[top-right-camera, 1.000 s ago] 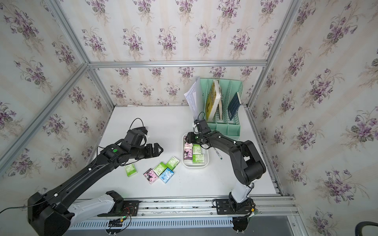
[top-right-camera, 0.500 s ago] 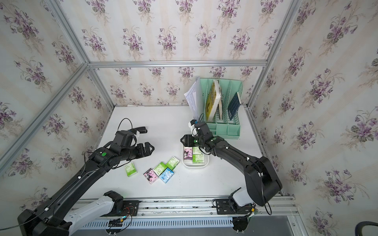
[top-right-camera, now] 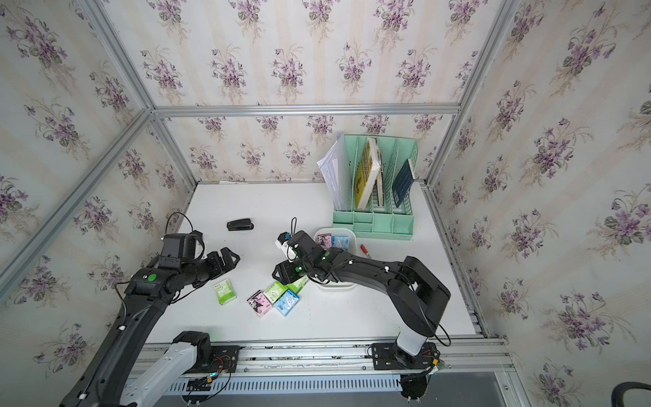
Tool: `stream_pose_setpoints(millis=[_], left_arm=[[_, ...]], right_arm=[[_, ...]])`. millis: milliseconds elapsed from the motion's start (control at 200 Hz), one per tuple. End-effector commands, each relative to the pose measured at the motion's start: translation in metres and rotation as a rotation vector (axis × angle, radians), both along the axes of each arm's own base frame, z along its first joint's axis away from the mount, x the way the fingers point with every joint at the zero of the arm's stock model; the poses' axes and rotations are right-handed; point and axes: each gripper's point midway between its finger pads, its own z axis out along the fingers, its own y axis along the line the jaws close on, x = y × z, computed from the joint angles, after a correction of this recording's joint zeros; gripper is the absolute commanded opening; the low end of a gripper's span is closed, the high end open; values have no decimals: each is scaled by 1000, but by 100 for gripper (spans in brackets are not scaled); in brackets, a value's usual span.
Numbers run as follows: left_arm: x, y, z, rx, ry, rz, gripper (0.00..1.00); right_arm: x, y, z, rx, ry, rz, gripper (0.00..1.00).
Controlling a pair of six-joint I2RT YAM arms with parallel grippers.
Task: Put the pocket tissues into the storage box
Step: Pick up the pocket tissues from the center of the board.
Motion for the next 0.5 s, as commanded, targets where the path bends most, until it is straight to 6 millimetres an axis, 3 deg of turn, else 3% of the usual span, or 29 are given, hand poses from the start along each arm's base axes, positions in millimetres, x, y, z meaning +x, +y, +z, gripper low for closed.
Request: stream_pose_setpoints(millis=[0, 235, 495], left_arm=[[-7, -2, -3, -17, 22, -31, 99], [-7, -3, -9, -32, 26, -40, 99], [-6, -4, -9, -33, 19, -40, 99]], right_arm=[[7, 1, -20, -72, 5, -18, 66], [13, 6, -42, -145, 24, -12, 66], [0, 15, -56, -154, 72, 59, 64]])
